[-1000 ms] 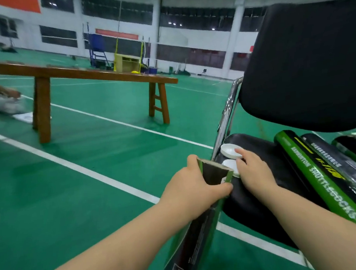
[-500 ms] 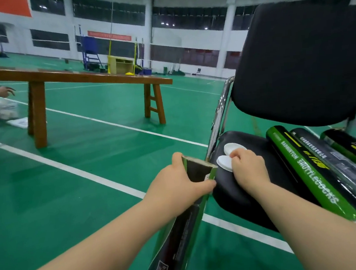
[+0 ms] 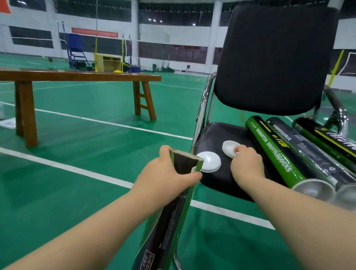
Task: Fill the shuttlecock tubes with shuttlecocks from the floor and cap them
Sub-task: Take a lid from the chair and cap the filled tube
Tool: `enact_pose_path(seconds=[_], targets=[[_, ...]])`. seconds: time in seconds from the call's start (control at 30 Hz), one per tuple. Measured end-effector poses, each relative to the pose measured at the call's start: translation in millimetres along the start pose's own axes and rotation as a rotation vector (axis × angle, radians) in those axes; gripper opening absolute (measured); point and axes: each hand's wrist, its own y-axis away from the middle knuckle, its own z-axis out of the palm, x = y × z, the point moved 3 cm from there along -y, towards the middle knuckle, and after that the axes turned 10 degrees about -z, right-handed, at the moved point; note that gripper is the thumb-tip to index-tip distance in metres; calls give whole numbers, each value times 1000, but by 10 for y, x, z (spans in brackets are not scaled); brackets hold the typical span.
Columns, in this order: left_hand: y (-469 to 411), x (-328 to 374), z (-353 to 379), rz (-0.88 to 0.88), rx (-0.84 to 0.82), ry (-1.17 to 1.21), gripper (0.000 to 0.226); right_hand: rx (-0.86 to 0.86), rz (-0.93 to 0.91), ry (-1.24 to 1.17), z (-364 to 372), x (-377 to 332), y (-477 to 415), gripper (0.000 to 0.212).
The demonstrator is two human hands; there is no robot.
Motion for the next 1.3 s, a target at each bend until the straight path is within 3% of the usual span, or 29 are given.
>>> enact_pose_path(seconds=[0.17, 0.4, 0.67, 0.87, 1.0, 1.17, 1.3], targets=[[132, 42, 174, -51, -38, 27, 60, 115, -24, 6, -205, 48, 145, 19], [420, 175, 154, -19, 16, 65, 66, 241, -395, -381, -497, -257, 760, 14], [1021, 219, 281, 88, 35, 114, 48, 68, -737, -524, -696, -500, 1579, 16], [1414, -43, 307, 72, 12, 148, 50, -239, -721, -464, -643, -600, 1925, 15], [1576, -273, 282, 40, -5, 130, 49, -293, -766, -351, -607, -715, 2123, 8], [1685, -540, 268, 14, 2, 107, 41, -351, -922, -253, -438, -851, 2345, 47], [1689, -681, 237, 47, 27, 18, 63, -373, -917, -199, -285, -948, 2390, 61]])
